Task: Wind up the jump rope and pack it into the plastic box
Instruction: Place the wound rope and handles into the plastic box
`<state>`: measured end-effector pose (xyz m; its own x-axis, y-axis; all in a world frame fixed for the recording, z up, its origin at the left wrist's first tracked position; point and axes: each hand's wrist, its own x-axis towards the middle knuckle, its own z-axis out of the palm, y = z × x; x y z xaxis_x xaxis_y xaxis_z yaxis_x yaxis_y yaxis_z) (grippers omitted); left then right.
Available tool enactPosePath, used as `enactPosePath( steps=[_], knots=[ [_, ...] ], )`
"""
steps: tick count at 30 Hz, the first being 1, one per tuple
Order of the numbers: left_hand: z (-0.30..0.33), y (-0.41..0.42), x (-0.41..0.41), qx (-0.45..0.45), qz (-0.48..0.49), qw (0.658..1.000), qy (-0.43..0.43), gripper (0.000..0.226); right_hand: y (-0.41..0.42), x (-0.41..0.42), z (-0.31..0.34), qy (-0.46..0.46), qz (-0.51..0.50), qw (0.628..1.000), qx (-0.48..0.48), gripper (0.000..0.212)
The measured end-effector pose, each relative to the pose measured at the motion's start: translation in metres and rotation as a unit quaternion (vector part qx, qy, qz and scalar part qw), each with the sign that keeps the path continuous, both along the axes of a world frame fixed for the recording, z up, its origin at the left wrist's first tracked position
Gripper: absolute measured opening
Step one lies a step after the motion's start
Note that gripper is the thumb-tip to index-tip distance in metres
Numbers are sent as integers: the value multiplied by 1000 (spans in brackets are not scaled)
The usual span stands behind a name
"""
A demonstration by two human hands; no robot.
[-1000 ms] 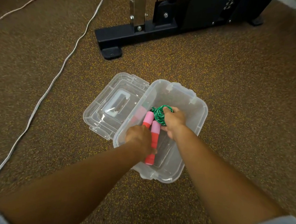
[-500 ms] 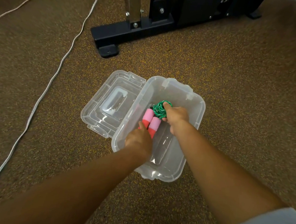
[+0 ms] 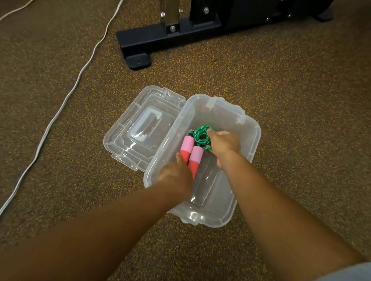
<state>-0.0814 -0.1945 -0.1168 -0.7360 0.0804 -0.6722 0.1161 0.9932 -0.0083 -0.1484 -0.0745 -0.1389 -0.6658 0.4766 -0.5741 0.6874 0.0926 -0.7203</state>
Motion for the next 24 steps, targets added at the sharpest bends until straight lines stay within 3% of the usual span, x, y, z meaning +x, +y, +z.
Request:
enactPosePath(
  steps=[3,6,9,11,13,15,17,21,24],
  knots=[
    [-1,-6,-3,-9,-38,999,10,97,-9,3,23,-5,18,1000,-2,28],
    [-2,-10,-6,-12,-56,998,15,98,-12,5,38,-22,76,995,59,22],
    [-3,-13,-9,22,-8,999,29,87,-14,8,49,-28,103,991,87,22],
    [10,-12,-10,75,29,996,46,63,-18,11,57,-29,117,987,110,24],
    [33,-12,-10,110,-10,991,80,30,-24,14,62,-19,140,981,132,25],
    [62,-21,-9,154,-20,978,138,18,-31,20,68,13,145,978,151,25],
    [79,-40,-9,232,50,950,203,18,-38,27,71,70,129,976,163,23],
    [84,-89,-3,350,259,844,312,10,-50,40,80,169,96,971,139,17],
    [41,-123,-8,336,446,782,276,12,-59,44,84,193,110,966,130,16]
  ],
)
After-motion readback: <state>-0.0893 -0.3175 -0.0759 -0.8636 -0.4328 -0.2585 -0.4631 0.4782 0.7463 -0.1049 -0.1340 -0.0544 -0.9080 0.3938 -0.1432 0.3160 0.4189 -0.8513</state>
